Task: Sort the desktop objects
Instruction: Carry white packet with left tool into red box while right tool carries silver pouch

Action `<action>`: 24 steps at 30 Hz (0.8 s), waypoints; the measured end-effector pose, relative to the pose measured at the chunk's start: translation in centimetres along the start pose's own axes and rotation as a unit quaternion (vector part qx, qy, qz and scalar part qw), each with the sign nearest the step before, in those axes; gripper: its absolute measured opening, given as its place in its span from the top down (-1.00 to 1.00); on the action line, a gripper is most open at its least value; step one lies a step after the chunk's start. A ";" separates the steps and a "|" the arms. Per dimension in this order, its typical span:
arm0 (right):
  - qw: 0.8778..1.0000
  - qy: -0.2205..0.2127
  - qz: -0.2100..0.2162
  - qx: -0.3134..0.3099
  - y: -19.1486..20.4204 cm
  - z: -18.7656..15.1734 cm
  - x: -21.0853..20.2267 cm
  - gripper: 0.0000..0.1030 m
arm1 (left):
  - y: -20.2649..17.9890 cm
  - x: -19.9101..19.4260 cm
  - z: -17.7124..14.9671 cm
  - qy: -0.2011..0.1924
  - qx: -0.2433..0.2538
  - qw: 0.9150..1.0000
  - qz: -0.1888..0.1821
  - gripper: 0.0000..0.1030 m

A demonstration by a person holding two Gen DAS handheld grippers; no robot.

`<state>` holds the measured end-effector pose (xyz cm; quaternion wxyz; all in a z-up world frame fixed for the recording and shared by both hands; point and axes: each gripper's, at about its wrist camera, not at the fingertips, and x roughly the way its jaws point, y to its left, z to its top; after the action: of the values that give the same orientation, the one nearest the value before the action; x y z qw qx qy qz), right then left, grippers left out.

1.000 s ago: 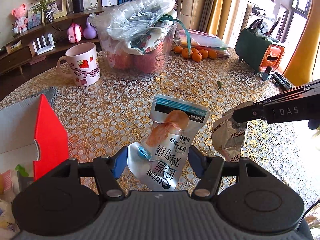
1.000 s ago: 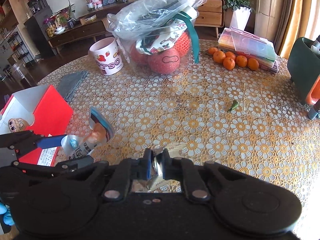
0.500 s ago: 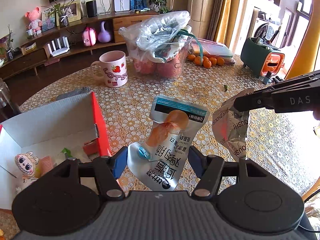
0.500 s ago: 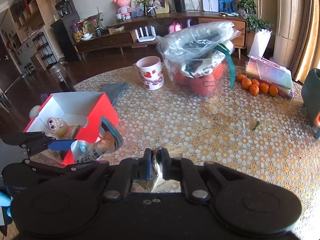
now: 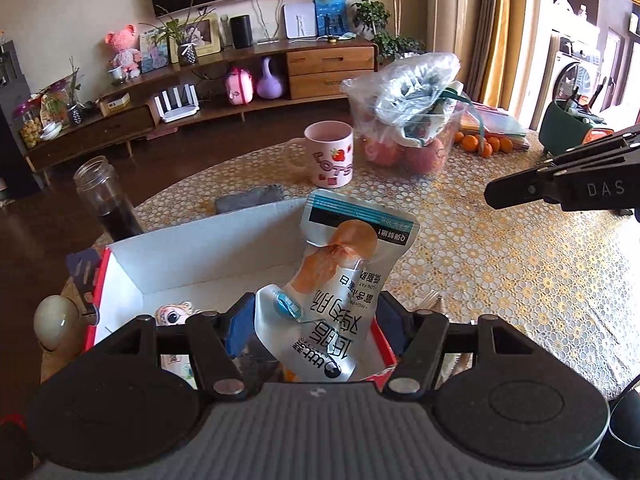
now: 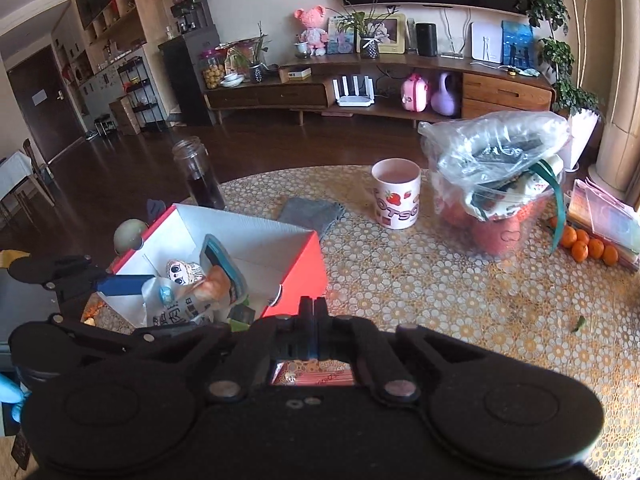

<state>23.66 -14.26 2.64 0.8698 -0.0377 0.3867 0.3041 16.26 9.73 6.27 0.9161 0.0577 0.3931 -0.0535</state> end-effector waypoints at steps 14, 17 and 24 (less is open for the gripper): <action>0.992 0.119 0.012 -0.036 0.4 -5.0 6.4 0.01 | 4.4 1.5 -1.7 0.015 -0.027 0.999 0.022 -0.24; 0.989 0.138 0.022 -0.056 0.6 -6.0 7.8 -0.29 | 4.6 1.7 -1.8 0.018 -0.028 0.999 0.024 -0.24; 0.982 0.164 0.027 -0.095 0.9 -7.9 10.9 -0.65 | 5.2 2.4 -2.0 0.027 -0.031 0.999 0.026 -0.24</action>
<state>23.64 -10.44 -10.27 0.7787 -0.1589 0.4939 0.3527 17.24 14.99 3.46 0.9077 0.0414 0.4173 -0.0156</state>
